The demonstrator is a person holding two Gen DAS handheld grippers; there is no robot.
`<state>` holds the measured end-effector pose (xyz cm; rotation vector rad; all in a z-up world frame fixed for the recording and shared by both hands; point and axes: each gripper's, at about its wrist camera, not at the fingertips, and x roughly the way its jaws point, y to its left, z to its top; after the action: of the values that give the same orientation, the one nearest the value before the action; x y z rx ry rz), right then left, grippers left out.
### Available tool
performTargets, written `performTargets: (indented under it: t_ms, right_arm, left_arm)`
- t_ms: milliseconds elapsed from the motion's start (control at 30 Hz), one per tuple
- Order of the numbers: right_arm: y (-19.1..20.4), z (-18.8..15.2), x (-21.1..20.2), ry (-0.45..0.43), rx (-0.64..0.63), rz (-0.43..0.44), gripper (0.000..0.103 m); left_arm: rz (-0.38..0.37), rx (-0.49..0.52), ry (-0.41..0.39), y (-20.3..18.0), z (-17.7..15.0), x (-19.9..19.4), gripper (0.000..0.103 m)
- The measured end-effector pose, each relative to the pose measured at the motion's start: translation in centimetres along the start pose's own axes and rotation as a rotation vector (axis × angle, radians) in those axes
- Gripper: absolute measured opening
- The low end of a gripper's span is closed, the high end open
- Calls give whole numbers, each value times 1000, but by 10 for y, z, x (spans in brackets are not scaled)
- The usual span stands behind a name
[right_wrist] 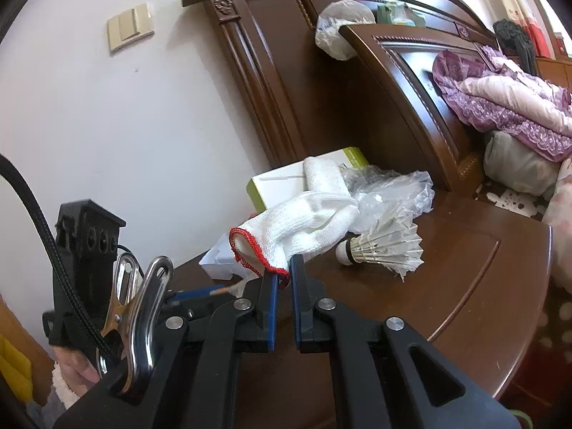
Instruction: Collect trash
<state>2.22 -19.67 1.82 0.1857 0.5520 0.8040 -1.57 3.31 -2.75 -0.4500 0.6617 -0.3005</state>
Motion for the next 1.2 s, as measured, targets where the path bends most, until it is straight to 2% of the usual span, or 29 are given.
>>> performTargets:
  t_ms: [267, 667, 967, 1200]
  right_arm:
    - [15, -4, -13, -39, -25, 15, 8]
    - [28, 0, -47, -82, -40, 18, 8]
    - [28, -2, -74, -97, -51, 2, 8]
    - [20, -4, -93, -113, -60, -51, 8]
  left_arm:
    - [-35, -21, -10, -7, 2, -6, 36]
    - [-58, -22, -97, -38, 4, -34, 36]
    - [-68, -1, -90, -64, -3, -31, 36]
    - [-86, 18, -71, -92, -8, -23, 36]
